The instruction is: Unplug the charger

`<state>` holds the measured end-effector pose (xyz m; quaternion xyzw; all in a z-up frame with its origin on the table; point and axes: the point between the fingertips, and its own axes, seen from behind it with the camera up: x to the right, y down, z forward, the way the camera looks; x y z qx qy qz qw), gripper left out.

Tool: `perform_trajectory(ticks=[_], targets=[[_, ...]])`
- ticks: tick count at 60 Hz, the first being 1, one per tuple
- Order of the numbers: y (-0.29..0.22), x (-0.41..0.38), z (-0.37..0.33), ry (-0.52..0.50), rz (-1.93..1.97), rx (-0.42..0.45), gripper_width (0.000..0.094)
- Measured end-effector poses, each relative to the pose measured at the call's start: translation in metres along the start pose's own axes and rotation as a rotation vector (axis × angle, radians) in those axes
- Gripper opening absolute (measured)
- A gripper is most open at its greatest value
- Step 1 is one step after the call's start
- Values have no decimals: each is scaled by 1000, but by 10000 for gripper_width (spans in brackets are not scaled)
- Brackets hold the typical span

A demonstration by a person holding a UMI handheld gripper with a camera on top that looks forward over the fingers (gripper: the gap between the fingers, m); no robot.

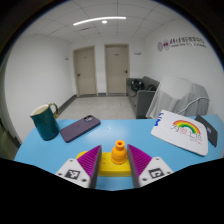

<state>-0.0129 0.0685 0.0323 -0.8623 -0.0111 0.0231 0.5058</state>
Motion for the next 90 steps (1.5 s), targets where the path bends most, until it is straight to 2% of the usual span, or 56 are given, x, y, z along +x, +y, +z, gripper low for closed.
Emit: perform_trajectory(ticks=[1, 2, 3, 5, 15, 22, 28, 34, 39, 46, 56, 60, 77, 83, 90], targets=[[2, 2, 4, 9, -6, -5, 436], [4, 6, 8, 30, -17, -10, 436], [3, 7, 10, 42, -30, -2, 345], [0, 13, 13, 74, -58, 9, 236], [-1, 13, 14, 87, -32, 27, 68], [-5, 12, 11, 78, -34, 23, 60], [-86, 8, -23, 57, -100, 194, 60], [-139, 31, -52, 46, -69, 228, 62], [-154, 73, -69, 91, -90, 231, 59], [-129, 120, -83, 108, -36, 139, 59], [-42, 170, -69, 104, -28, -70, 59], [-15, 175, -62, 75, -25, -124, 61], [40, 166, -32, 3, -72, -252, 89], [56, 158, -23, -15, -60, -284, 138], [53, 157, -19, 6, -73, -255, 219]])
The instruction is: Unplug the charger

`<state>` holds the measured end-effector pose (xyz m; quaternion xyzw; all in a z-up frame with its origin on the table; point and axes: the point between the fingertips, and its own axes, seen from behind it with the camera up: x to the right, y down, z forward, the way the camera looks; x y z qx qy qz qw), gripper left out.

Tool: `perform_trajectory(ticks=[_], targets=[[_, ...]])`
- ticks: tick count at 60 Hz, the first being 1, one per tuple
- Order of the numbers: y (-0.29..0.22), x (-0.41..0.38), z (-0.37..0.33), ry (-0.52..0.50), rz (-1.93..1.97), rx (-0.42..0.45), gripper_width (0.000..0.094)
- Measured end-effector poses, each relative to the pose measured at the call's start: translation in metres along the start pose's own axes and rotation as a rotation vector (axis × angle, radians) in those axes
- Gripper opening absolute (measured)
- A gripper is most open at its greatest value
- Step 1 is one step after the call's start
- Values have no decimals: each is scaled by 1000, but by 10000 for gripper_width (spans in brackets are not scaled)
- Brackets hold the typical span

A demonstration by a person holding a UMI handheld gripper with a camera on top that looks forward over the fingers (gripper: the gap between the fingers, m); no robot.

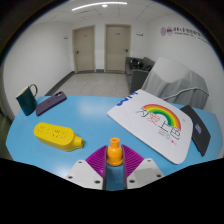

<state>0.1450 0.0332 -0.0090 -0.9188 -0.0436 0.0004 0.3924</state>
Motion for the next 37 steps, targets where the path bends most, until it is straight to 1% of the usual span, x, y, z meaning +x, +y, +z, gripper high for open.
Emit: perform_trajectory(ticks=[2, 3, 4, 7, 8, 9, 12, 17, 24, 37], targets=[[1, -2, 0, -2, 3, -2, 256], [1, -3, -1, -4, 9, -2, 293], [1, -4, -1, -6, 16, -1, 415], [1, -8, -5, -6, 33, 6, 722], [1, -9, -7, -4, 36, 9, 854], [1, -10, -9, -1, 37, 12, 860], [2, -11, -18, 22, 47, 18, 809], [0, -13, -44, 66, 60, 44, 834], [-2, -26, -91, 99, 68, 90, 839], [26, -49, -182, 120, 150, 102, 842]])
